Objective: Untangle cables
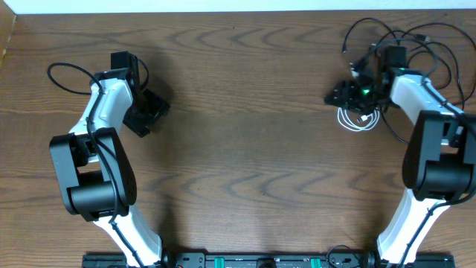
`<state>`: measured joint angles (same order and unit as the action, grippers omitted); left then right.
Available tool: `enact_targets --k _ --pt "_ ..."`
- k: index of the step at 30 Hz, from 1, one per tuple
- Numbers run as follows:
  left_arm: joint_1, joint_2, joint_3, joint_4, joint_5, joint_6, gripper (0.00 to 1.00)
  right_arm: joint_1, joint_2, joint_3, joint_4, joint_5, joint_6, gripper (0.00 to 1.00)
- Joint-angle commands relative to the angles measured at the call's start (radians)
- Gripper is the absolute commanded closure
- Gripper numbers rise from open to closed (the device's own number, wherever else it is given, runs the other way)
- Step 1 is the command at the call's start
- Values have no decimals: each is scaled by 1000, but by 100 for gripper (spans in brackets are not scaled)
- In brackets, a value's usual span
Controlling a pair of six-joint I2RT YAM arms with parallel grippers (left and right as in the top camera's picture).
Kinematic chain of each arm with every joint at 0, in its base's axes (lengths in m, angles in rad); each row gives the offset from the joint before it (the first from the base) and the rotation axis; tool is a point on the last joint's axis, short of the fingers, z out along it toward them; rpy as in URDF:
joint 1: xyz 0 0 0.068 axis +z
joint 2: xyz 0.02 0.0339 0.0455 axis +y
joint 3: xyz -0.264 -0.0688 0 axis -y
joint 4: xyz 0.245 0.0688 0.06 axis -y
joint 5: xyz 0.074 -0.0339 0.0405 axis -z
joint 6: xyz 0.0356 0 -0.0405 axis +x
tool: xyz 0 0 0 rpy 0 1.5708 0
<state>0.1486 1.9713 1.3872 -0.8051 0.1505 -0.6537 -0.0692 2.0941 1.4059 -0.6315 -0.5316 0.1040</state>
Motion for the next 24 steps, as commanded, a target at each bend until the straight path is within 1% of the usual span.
enact_targets --k 1,4,7,8,9,13,15,24 --pt "-2 11 -7 -6 -32 7 23 51 -2 -5 8 169 -16 1" --pt "-2 11 -7 -6 -32 6 20 80 -2 -5 11 204 -16 1" --pt "-2 11 -7 -6 -31 6 20 100 -2 -5 15 205 -16 1" --pt "-2 11 -7 -6 -31 6 9 105 -2 -6 20 206 -16 1" --pt "-2 11 -7 -5 -31 6 2 109 -2 -6 26 206 -16 1" --pt "-2 11 -7 -5 -31 6 2 119 -2 -6 80 228 -16 1" --pt "-2 11 -7 -5 -32 6 2 120 -2 -6 76 273 -16 1" --pt "-2 11 -7 -5 -31 6 2 120 -2 -6 82 279 -12 1"
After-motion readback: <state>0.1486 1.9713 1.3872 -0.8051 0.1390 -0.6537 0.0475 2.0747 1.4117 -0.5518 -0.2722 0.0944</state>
